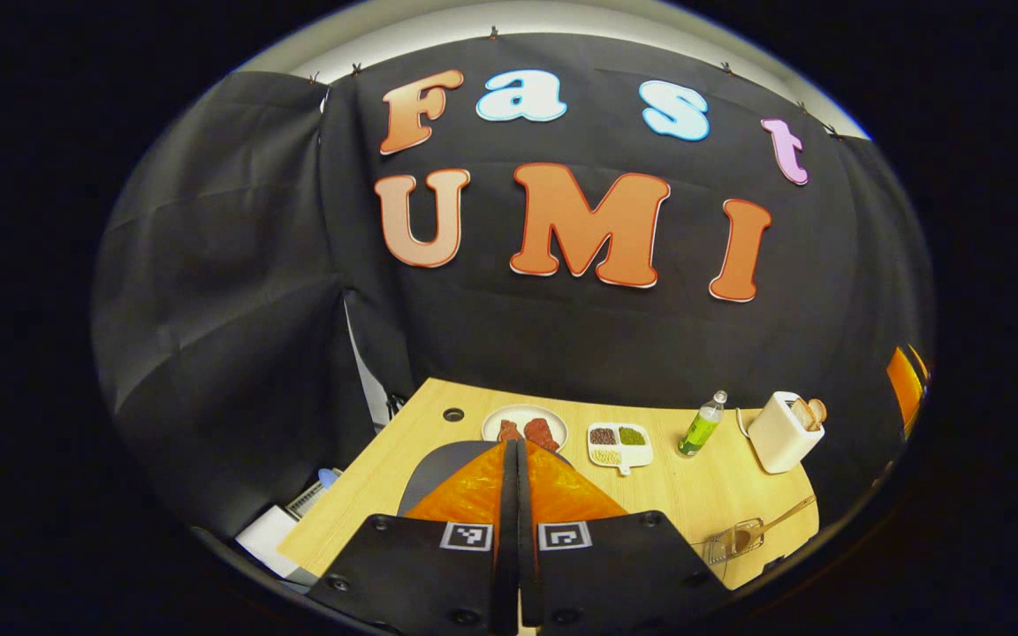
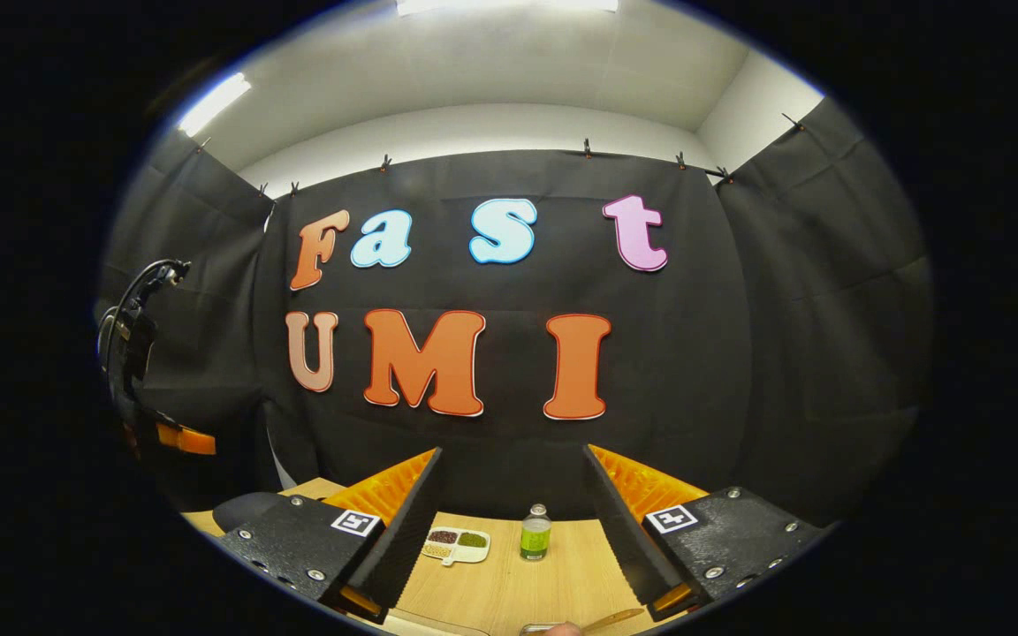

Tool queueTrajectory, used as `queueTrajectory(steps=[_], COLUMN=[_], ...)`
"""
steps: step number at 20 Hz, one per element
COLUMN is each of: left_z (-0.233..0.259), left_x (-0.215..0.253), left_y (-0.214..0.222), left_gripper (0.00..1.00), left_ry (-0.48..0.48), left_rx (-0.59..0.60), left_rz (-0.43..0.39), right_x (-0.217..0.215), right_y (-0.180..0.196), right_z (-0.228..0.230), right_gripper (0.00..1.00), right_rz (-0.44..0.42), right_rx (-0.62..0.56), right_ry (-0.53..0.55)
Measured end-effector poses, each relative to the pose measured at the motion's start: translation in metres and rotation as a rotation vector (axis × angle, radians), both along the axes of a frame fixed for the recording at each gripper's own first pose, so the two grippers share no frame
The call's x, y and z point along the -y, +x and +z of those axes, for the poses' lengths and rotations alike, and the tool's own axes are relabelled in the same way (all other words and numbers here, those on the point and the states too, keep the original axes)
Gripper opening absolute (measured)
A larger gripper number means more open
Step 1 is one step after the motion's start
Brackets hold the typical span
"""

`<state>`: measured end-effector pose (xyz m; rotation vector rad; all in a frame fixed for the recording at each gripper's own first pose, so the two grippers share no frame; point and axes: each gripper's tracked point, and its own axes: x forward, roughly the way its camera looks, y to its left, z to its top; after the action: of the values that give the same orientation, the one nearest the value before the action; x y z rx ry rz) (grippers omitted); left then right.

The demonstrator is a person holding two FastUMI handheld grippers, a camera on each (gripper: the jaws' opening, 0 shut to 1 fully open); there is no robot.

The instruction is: Close the left gripper, press the button to open the rice cooker; take a wooden spoon from the chopstick holder with the right hand, scoop a spoonful of rice and pour it into the rice cooker, then put the wooden spoon back into the chopstick holder.

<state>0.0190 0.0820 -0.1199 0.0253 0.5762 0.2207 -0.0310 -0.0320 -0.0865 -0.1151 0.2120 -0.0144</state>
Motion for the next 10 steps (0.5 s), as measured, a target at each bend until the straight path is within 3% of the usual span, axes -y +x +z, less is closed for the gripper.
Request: queueTrajectory(steps=[10], left_z=[-0.101], left_x=[-0.003], left_y=[-0.022], left_gripper=[0.06], left_ry=[-0.224], left_rx=[-0.403], left_rz=[0.058], right_x=[0.046], right_y=[-0.027], right_z=[-0.029], right_gripper=[0.94], right_rz=[-0.107], right_rx=[-0.081], right_ry=[-0.038])
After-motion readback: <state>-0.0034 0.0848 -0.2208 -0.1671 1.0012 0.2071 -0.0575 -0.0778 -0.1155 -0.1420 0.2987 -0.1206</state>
